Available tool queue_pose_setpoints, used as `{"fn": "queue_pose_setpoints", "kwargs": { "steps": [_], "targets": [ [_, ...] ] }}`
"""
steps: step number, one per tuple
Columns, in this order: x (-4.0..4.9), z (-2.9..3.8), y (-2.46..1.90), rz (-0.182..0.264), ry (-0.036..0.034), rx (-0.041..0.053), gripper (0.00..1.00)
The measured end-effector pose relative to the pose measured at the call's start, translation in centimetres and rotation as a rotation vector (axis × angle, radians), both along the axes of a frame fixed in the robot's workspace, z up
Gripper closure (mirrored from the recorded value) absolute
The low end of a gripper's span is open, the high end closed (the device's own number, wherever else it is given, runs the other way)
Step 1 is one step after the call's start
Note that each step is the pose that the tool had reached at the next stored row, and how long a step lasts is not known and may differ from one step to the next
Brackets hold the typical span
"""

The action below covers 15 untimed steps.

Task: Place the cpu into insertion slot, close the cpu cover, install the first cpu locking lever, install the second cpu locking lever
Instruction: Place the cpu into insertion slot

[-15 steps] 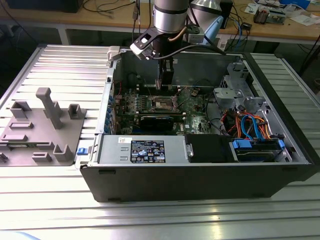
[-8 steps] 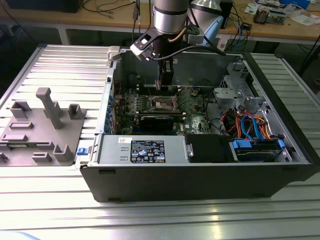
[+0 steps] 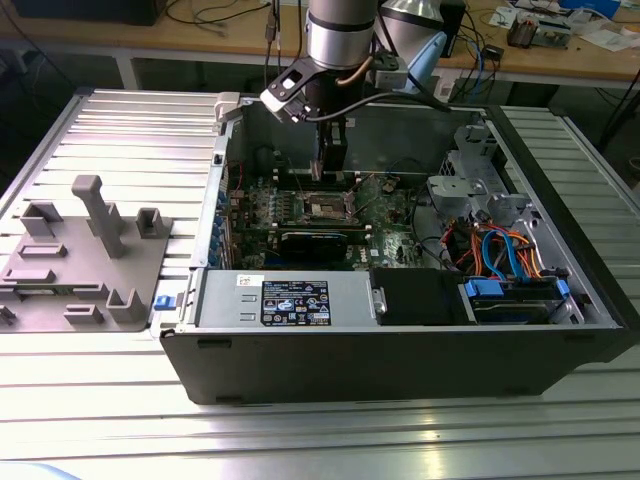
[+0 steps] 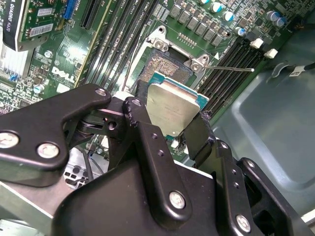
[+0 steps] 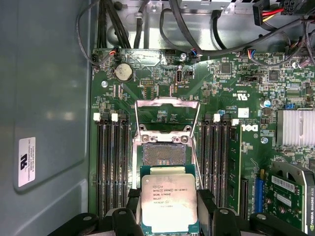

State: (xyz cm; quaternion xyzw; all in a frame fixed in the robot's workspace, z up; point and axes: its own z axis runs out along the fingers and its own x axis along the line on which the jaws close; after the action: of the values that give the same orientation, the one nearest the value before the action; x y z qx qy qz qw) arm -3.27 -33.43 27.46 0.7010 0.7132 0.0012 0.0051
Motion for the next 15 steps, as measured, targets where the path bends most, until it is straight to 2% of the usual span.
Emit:
{"fn": "queue_pose_setpoints", "kwargs": {
  "steps": [15],
  "targets": [
    [0.00,-0.35,0.00,0.000,0.0000,0.0000,0.46]
  ]
}}
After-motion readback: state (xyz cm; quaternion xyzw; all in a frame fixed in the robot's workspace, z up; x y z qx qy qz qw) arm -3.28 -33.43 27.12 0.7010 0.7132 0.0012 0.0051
